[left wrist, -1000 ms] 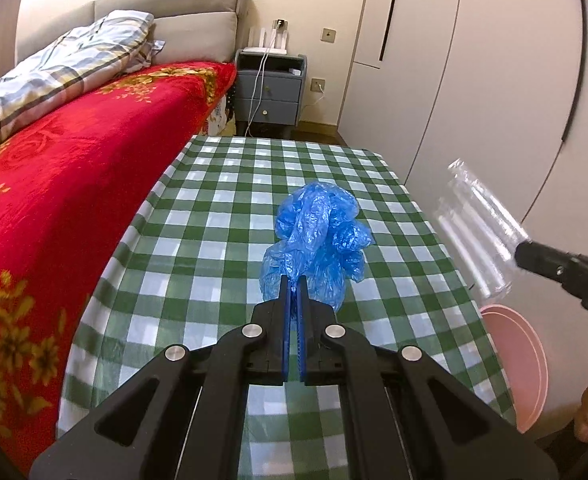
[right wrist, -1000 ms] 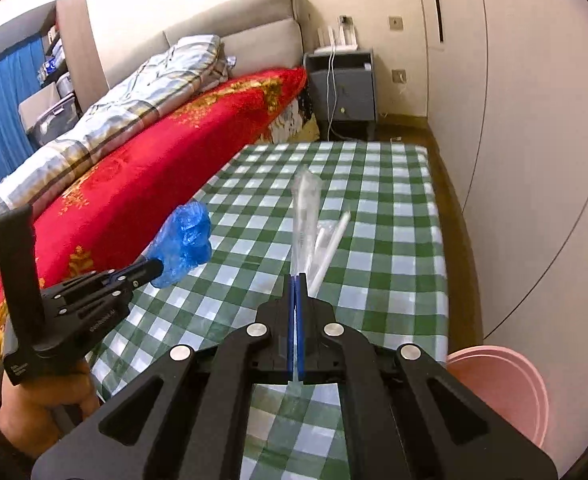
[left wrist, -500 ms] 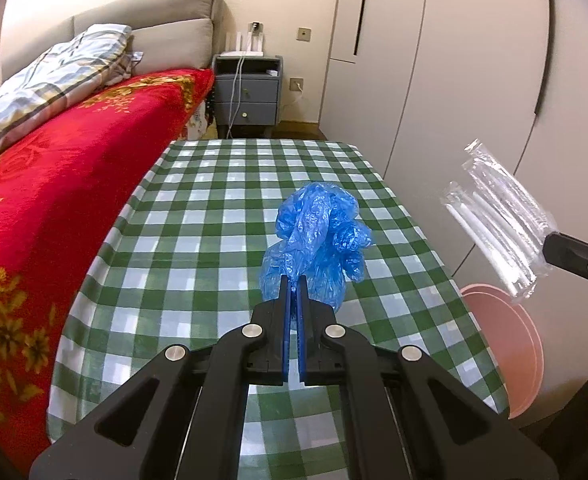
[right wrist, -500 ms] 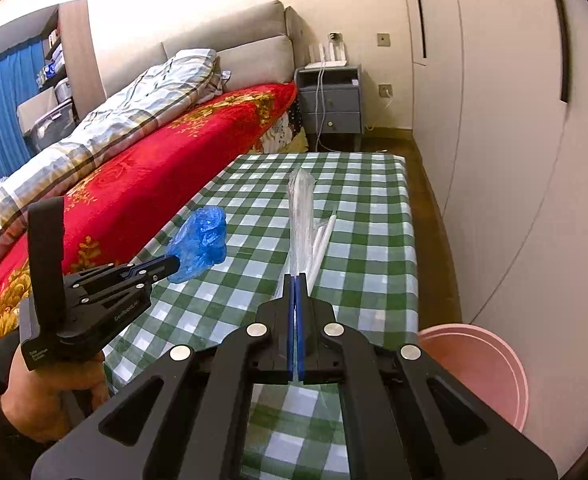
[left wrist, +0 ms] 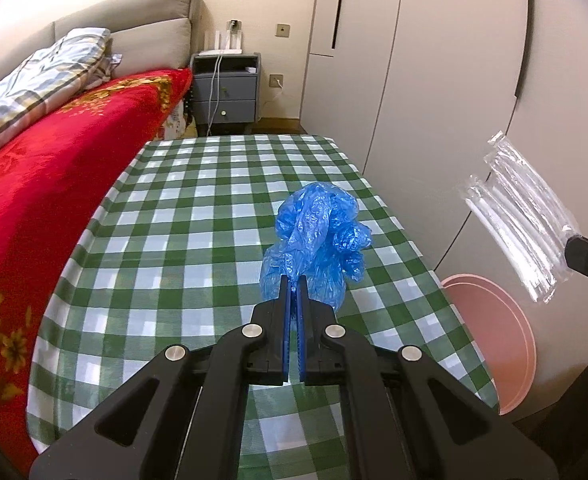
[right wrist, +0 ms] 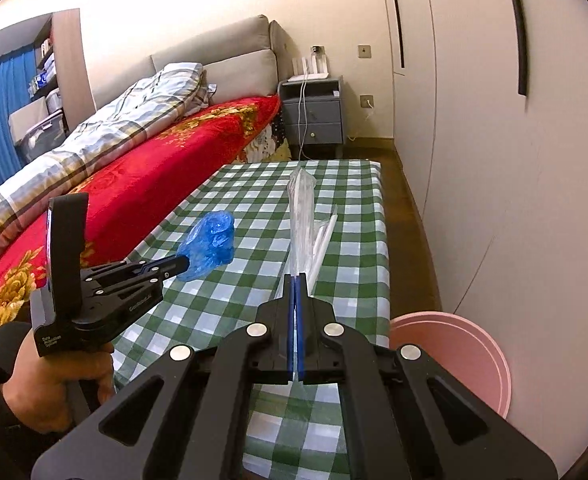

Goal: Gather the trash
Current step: 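Carry the blue bag and clear packet to the pink bin and open both tools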

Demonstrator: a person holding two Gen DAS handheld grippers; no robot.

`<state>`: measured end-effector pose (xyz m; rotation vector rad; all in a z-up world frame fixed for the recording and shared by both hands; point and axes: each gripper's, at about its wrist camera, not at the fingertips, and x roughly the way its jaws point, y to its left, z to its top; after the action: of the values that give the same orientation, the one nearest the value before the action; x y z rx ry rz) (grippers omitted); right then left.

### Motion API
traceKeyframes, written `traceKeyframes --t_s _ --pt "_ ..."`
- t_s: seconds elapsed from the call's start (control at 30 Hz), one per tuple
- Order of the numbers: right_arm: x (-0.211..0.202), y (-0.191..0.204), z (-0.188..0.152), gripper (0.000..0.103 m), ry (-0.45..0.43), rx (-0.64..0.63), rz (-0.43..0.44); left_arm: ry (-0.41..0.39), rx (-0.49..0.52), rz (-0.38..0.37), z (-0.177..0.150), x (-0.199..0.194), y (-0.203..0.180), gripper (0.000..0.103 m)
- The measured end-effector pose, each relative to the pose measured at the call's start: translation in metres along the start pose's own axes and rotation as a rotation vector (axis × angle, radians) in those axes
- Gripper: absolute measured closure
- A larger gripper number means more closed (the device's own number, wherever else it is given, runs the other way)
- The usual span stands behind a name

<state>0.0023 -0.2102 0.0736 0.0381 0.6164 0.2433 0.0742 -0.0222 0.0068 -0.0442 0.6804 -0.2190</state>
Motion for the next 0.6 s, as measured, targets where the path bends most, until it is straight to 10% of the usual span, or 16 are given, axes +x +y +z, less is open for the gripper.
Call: traceKeyframes --t_s 0.6 --pt "-0.01 -0.031 -0.011 0.102 -0.012 0.026 -0.099 -0.002 0.033 -0.041 -0.001 0.009 -0.024 0.101"
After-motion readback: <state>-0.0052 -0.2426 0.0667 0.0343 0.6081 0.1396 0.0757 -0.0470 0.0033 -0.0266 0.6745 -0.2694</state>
